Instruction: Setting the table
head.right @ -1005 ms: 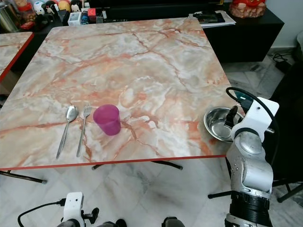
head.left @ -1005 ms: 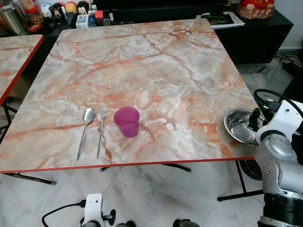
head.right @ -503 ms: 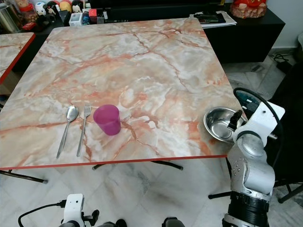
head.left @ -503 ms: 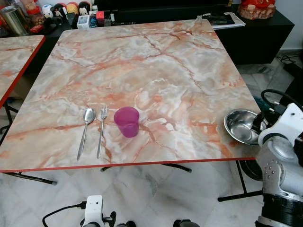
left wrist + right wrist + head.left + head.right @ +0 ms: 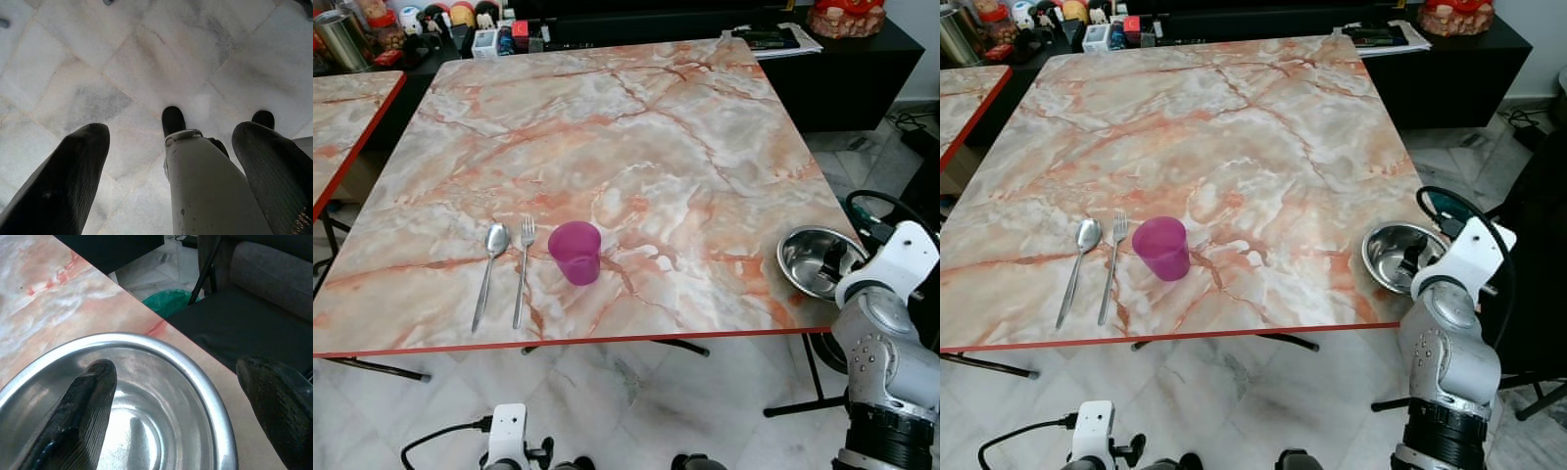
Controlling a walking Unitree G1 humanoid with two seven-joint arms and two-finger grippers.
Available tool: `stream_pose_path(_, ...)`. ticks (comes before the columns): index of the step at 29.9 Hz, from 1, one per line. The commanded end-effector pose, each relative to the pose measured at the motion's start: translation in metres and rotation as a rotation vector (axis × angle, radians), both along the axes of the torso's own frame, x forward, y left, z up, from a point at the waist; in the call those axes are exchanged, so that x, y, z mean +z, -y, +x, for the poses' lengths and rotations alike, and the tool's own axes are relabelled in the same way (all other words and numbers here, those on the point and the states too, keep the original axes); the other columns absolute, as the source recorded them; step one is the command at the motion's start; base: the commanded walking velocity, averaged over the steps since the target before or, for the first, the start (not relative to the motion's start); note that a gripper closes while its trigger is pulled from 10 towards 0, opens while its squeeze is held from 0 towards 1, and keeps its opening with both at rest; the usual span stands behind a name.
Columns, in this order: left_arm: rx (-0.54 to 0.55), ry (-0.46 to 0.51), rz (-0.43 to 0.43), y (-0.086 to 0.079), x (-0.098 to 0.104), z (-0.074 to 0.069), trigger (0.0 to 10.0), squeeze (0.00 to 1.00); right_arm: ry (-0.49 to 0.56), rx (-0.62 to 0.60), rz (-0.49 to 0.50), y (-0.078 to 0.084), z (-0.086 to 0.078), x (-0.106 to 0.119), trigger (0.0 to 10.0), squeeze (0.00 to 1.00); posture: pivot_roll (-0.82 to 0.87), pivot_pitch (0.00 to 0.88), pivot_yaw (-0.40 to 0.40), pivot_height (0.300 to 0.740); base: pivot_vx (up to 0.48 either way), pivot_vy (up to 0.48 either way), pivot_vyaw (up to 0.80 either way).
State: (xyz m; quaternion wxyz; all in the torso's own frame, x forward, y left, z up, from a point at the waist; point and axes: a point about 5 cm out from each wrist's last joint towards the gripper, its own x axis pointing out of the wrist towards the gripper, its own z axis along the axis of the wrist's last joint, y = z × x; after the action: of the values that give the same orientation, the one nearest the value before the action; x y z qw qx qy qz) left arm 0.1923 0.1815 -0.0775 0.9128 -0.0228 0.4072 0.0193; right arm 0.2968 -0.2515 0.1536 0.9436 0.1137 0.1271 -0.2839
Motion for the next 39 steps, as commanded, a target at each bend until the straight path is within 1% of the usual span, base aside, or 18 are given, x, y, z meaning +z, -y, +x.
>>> stream_pose_path(1, -0.005, -0.028, 0.014, -0.005, -0.003, -0.005, 10.0, 0.0, -0.002, -0.009, 0.034, -0.001, -0.003, -0.002, 10.0, 0.0, -0.14, 0.169, 0.065, 0.74, 0.0, 0.0, 0.0)
stream_pose_path(5, -0.006, -0.026, 0.019, -0.007, -0.002, -0.004, 10.0, 0.0, 0.0, -0.01, 0.063, -0.002, -0.003, -0.004, 10.0, 0.0, -0.14, 0.163, 0.065, 0.74, 0.0, 0.0, 0.0)
stream_pose_path(6, -0.005, -0.024, 0.023, -0.009, -0.001, -0.003, 10.0, 0.0, 0.007, -0.013, 0.09, -0.004, -0.003, -0.005, 10.0, 0.0, -0.14, 0.16, 0.065, 0.74, 0.0, 0.0, 0.0)
stream_pose_path(13, -0.006, -0.022, 0.026, -0.009, -0.001, -0.003, 10.0, 0.0, 0.01, -0.023, 0.115, -0.005, -0.003, -0.007, 10.0, 0.0, -0.14, 0.159, 0.065, 0.74, 0.0, 0.0, 0.0)
stream_pose_path(20, -0.001, -0.01, 0.038, -0.011, 0.001, 0.0, 10.0, 0.0, 0.063, -0.04, 0.133, -0.002, 0.001, 0.004, 10.0, 0.0, -0.14, 0.168, 0.063, 0.74, 0.0, 0.0, 0.0)
stream_pose_path(27, -0.001, 0.004, 0.04, -0.011, 0.002, 0.002, 10.0, 0.0, 0.077, -0.034, 0.156, -0.005, 0.004, 0.006, 10.0, 0.0, -0.14, 0.167, 0.063, 0.74, 0.0, 0.0, 0.0)
stream_pose_path(32, -0.004, 0.008, 0.04, -0.009, 0.003, 0.003, 10.0, 0.0, 0.085, -0.05, 0.186, -0.008, 0.003, 0.006, 10.0, 0.0, -0.13, 0.166, 0.064, 0.74, 0.0, 0.0, 0.0)
stream_pose_path(35, -0.005, 0.008, 0.04, -0.009, 0.003, 0.004, 10.0, 0.0, 0.095, -0.068, 0.191, -0.008, 0.002, 0.008, 10.0, 0.0, -0.14, 0.167, 0.066, 0.74, 0.0, 0.0, 0.0)
stream_pose_path(36, -0.007, 0.008, 0.04, -0.009, 0.003, 0.004, 10.0, 0.0, 0.118, -0.094, 0.197, -0.007, 0.001, 0.011, 10.0, 0.0, -0.14, 0.167, 0.067, 0.74, 0.0, 0.0, 0.0)
stream_pose_path(39, -0.008, 0.008, 0.04, -0.009, 0.003, 0.004, 10.0, 0.0, 0.123, -0.098, 0.199, -0.007, 0.001, 0.012, 10.0, 0.0, -0.14, 0.167, 0.067, 0.74, 0.0, 0.0, 0.0)
